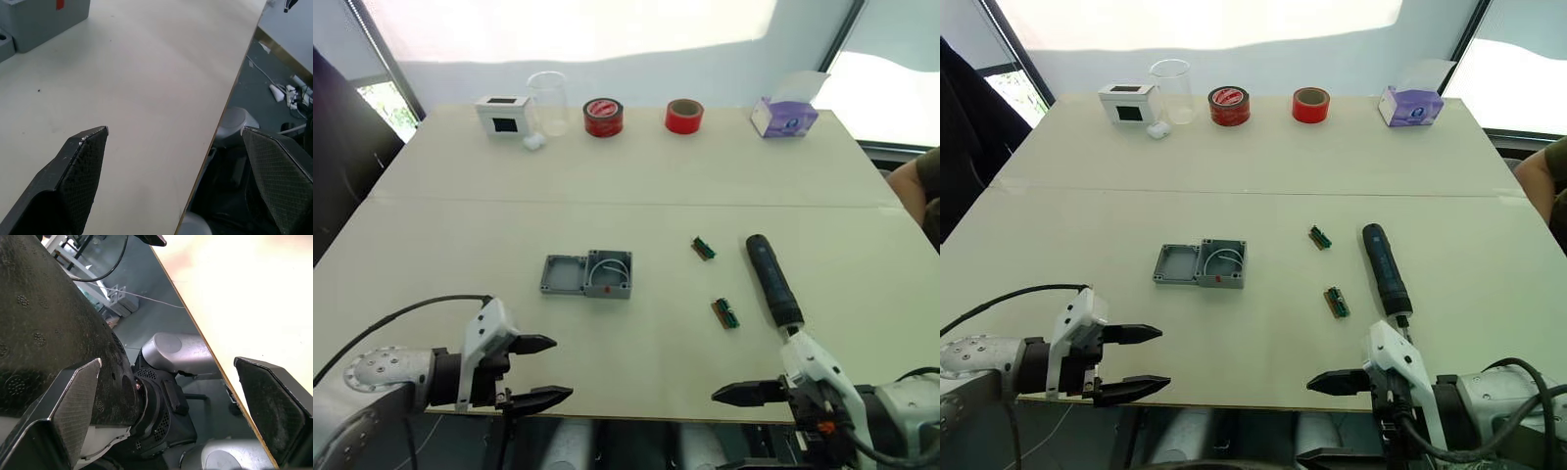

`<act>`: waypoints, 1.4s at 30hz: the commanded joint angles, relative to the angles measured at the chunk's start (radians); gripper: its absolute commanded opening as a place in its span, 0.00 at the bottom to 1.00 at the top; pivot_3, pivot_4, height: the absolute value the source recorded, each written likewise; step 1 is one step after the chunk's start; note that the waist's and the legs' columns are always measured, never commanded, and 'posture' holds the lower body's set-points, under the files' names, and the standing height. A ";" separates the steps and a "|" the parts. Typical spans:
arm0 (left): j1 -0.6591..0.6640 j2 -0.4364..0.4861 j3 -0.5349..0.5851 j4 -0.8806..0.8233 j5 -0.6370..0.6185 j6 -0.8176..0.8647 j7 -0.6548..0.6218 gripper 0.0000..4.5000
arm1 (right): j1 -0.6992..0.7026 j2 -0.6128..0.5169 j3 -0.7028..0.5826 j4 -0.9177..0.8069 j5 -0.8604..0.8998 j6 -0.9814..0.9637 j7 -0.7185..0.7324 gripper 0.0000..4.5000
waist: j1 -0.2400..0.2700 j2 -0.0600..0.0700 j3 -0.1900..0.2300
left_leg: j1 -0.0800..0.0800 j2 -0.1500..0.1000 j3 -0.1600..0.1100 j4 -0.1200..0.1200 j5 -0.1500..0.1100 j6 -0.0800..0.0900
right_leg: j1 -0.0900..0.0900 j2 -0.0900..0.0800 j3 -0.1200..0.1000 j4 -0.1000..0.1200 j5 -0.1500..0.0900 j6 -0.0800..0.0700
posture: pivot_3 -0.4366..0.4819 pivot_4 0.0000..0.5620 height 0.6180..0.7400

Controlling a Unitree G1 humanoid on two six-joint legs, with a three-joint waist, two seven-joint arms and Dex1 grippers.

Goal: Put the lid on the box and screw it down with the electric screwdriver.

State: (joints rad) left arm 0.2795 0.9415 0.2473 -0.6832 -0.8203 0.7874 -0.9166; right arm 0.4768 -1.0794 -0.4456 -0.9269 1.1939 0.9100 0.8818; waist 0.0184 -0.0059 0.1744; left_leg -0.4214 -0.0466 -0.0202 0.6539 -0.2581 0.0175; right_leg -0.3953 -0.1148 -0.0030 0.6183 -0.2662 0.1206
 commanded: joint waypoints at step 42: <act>-1.181 -0.054 -0.788 0.497 0.514 -0.122 -0.355 0.99 | -0.740 0.225 0.493 0.167 -0.086 0.039 -0.523 1.00 | -0.007 -0.006 0.000 | -0.005 0.001 -0.001 0.008 0.000 0.001 | -0.002 0.007 0.000 0.005 0.002 0.001 | 0.48 0.27 1.00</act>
State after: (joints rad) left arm -0.8704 0.9025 -0.5091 -0.2248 -0.3732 0.7160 -1.2365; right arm -0.2446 -0.8737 0.0153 -0.7437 1.1302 0.9294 0.3926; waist 0.0112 -0.0119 0.1742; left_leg -0.4281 -0.0462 -0.0213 0.6626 -0.2574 0.0176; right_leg -0.4016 -0.1074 -0.0031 0.6281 -0.2630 0.1249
